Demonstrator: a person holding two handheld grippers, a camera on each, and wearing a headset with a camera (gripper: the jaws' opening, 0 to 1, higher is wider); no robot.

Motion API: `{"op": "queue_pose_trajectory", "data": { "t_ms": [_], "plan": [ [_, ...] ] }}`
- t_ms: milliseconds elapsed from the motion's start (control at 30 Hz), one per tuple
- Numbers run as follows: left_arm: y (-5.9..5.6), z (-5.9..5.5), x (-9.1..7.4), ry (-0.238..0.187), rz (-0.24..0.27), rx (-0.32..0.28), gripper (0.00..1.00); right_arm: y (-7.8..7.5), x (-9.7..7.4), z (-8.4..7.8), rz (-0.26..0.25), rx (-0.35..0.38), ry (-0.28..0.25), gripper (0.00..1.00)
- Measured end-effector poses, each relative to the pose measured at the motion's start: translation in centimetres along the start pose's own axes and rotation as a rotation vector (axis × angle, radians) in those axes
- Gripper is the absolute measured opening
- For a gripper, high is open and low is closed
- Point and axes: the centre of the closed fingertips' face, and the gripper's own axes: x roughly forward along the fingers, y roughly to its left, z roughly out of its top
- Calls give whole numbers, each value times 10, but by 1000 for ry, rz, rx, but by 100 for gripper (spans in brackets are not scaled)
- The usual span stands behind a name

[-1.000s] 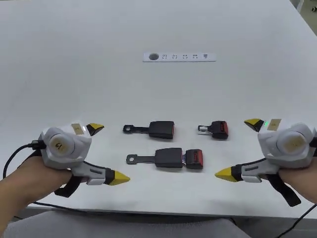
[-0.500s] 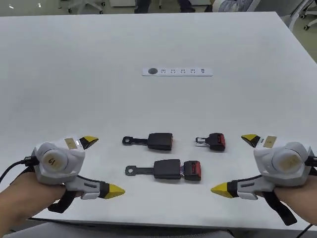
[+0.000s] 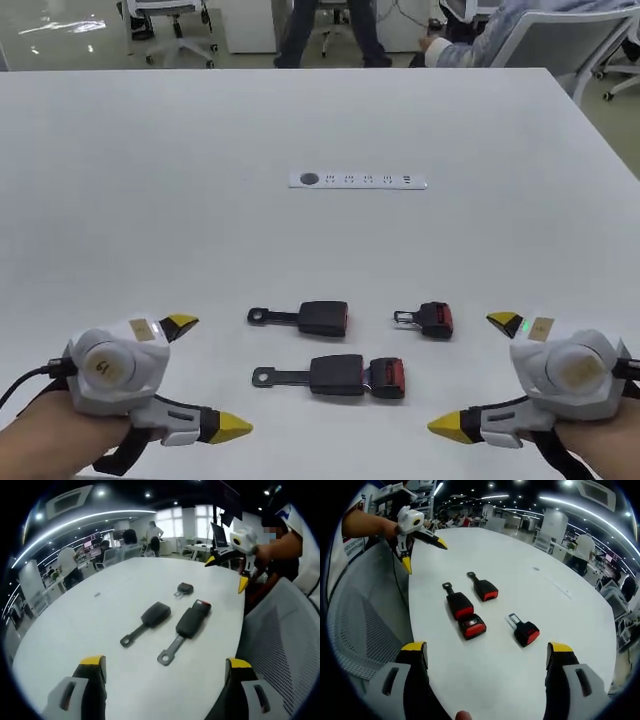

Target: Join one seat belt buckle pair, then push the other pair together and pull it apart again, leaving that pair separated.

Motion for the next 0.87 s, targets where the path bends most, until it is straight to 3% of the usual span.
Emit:
{"op": "queue_pose_trajectory", "data": {
  "t_ms": [167, 267, 600, 867],
  "plan": [
    [6, 0, 1, -7, 4, -10, 100, -1, -2, 1, -6, 8, -5, 100],
    [4, 3, 2, -10, 4, -11, 100, -2, -3, 2, -10, 8, -9, 100],
    [2, -3, 8, 2, -5, -19, 100, -1, -3, -3, -12, 23, -3, 100],
    [-1, -2, 8, -10, -9, -48, 100, 1, 5, -4, 4, 25, 10, 100]
  ]
}}
